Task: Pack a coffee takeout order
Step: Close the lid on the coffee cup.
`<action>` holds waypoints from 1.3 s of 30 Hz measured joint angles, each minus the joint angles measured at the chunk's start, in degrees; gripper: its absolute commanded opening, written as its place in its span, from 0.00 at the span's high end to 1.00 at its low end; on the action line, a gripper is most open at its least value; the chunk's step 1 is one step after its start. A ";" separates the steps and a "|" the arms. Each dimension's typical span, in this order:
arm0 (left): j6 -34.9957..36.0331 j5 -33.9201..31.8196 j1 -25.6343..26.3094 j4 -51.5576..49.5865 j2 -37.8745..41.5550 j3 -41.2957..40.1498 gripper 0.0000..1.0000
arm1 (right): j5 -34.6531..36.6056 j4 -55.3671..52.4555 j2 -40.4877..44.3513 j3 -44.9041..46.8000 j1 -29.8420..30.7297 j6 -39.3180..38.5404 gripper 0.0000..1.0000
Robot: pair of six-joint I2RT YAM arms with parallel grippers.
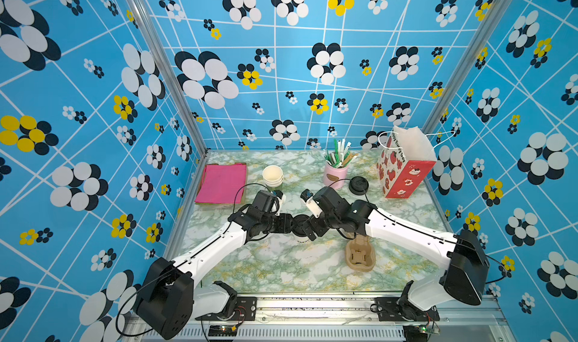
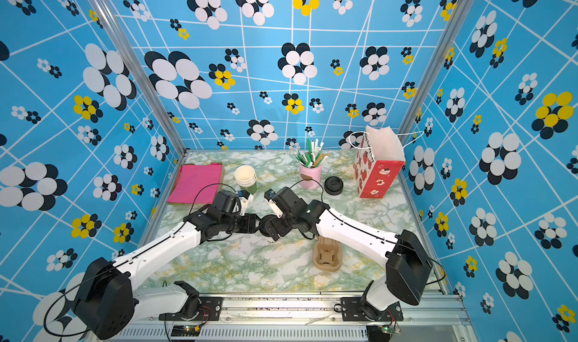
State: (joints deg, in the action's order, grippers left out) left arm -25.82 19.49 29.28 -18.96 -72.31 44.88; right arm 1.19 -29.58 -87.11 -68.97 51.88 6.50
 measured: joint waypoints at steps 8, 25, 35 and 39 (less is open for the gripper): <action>0.15 -0.04 0.07 -0.35 -0.28 0.31 0.42 | 1.64 -1.27 -0.79 0.37 -1.31 0.92 0.01; 0.17 0.00 0.28 -0.74 -1.16 1.11 0.42 | 2.82 -1.90 -3.78 -0.63 -1.73 1.49 0.01; 0.15 -0.02 0.37 -0.74 -1.27 1.16 0.41 | 1.03 0.79 -3.65 1.25 -2.16 3.23 0.01; 0.13 -0.02 0.39 -0.74 -1.27 1.16 0.42 | 0.09 2.47 -3.48 2.29 -2.32 4.11 0.01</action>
State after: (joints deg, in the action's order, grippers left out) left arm -25.69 19.46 29.67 -19.70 -73.58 46.04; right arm 1.28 -27.11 -90.59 -66.67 49.56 10.61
